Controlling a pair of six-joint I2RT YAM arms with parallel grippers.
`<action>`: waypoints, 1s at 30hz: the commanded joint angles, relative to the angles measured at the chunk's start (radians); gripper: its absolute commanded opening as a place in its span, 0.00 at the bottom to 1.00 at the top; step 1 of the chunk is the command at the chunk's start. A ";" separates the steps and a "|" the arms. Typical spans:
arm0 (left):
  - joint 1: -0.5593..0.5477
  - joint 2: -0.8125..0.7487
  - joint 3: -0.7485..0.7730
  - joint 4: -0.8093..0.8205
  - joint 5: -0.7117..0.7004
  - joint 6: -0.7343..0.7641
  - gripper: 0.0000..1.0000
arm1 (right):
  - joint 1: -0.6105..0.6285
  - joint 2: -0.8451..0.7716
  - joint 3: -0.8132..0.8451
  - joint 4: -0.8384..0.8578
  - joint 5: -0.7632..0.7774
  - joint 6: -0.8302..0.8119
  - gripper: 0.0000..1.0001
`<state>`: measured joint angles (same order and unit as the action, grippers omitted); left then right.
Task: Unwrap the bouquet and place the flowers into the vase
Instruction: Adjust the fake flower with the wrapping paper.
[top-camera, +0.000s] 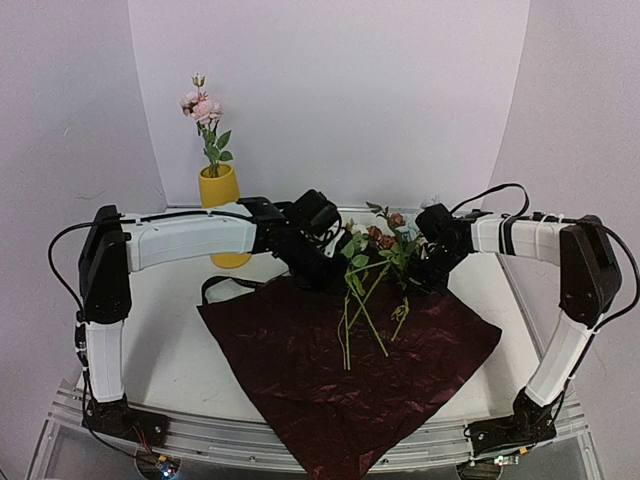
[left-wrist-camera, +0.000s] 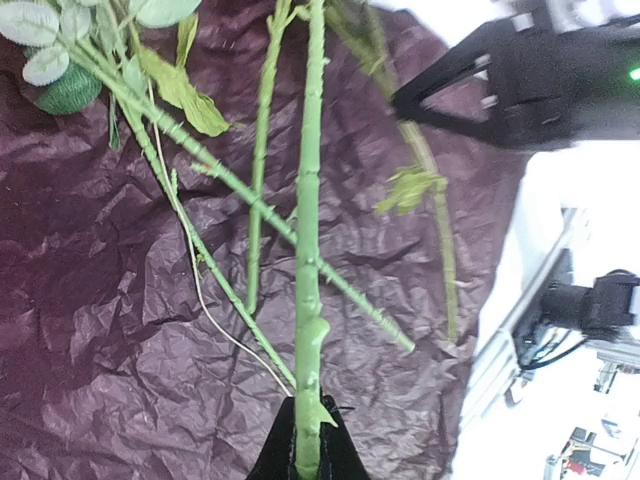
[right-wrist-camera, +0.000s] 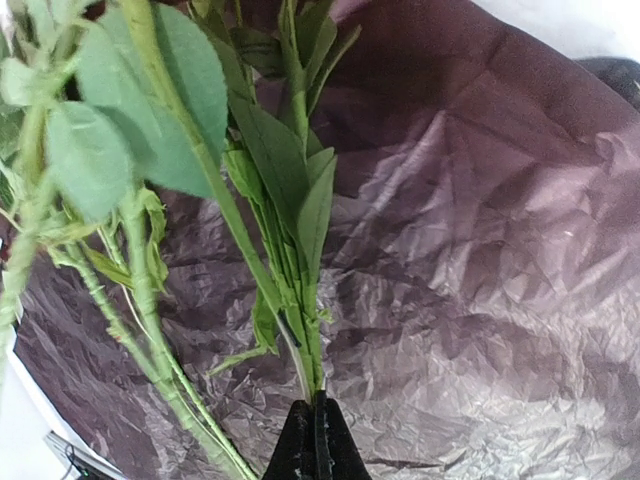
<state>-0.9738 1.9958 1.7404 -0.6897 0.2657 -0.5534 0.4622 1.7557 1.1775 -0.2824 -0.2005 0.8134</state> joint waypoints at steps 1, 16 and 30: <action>0.024 -0.103 0.048 0.009 0.022 -0.036 0.00 | -0.031 -0.012 -0.034 0.010 -0.037 -0.058 0.00; 0.069 -0.176 -0.040 0.009 -0.049 -0.127 0.00 | -0.105 -0.120 -0.090 0.070 -0.017 -0.223 0.00; 0.091 -0.186 -0.098 0.007 -0.097 -0.167 0.00 | -0.198 -0.201 -0.061 0.035 0.090 -0.389 0.02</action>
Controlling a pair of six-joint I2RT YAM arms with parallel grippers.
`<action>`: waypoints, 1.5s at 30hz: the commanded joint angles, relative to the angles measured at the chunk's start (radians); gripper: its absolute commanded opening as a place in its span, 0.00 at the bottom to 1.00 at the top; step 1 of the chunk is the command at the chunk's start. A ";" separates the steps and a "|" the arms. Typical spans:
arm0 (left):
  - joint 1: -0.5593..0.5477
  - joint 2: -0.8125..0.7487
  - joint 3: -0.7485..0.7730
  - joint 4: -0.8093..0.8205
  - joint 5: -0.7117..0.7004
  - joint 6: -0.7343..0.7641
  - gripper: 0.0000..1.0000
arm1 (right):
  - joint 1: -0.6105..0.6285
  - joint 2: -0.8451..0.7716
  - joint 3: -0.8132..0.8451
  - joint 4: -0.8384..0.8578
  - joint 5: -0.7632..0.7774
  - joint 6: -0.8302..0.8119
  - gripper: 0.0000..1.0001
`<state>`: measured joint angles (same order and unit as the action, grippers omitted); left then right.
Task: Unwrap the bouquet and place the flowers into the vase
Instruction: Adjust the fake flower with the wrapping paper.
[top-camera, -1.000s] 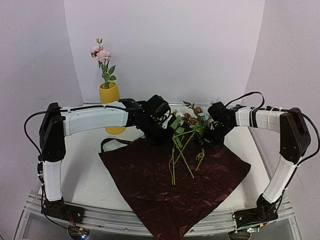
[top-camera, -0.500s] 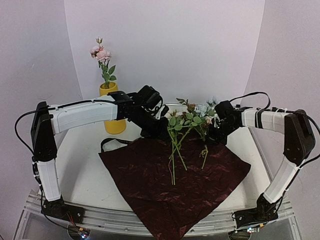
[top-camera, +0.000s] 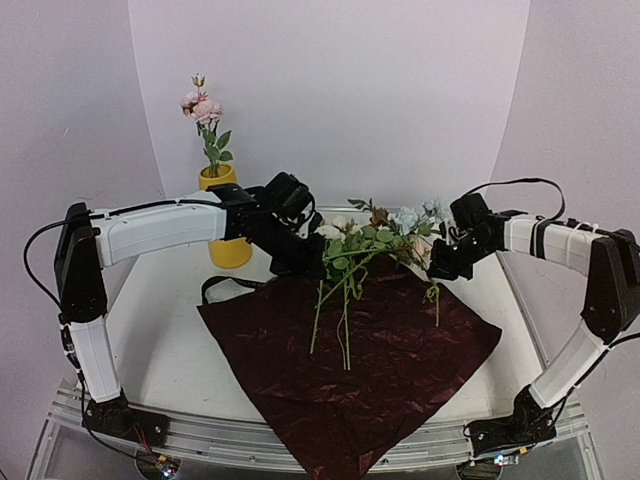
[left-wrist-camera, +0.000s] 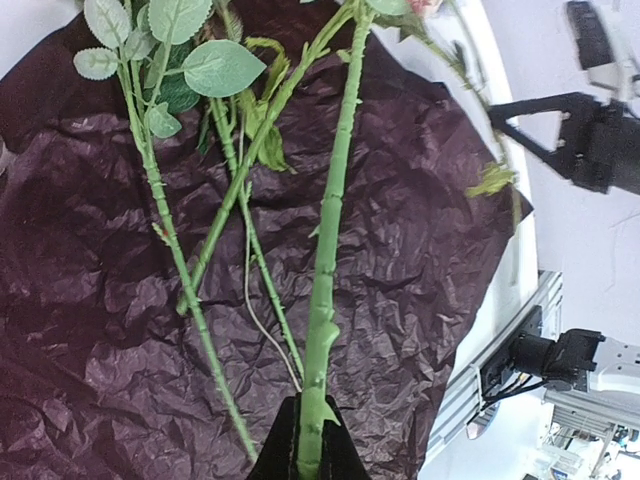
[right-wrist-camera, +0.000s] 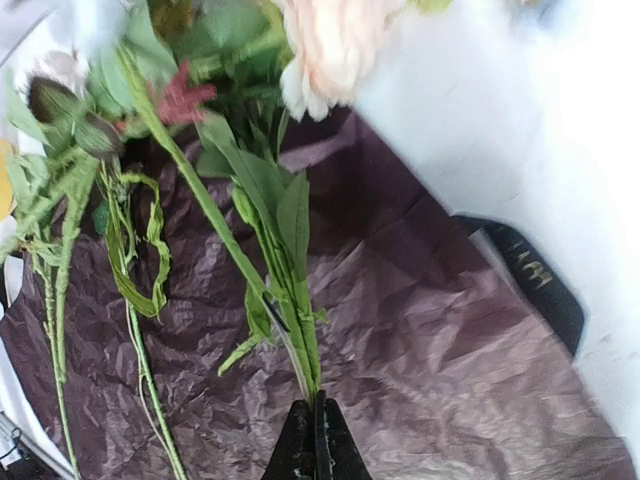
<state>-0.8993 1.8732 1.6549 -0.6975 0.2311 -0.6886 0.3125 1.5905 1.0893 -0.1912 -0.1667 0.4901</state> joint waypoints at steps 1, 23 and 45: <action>0.020 -0.067 -0.017 0.015 -0.067 -0.033 0.00 | -0.063 -0.034 0.027 -0.058 0.056 -0.071 0.02; 0.022 0.012 0.018 0.017 0.144 0.032 0.02 | -0.122 -0.039 -0.046 -0.005 -0.237 -0.079 0.28; -0.080 0.138 0.174 0.017 0.270 0.026 0.10 | 0.009 0.121 0.006 0.300 -0.516 0.327 0.83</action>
<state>-0.9668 1.9979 1.7674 -0.6896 0.4710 -0.6556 0.2687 1.6470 1.0030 0.0600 -0.6411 0.6766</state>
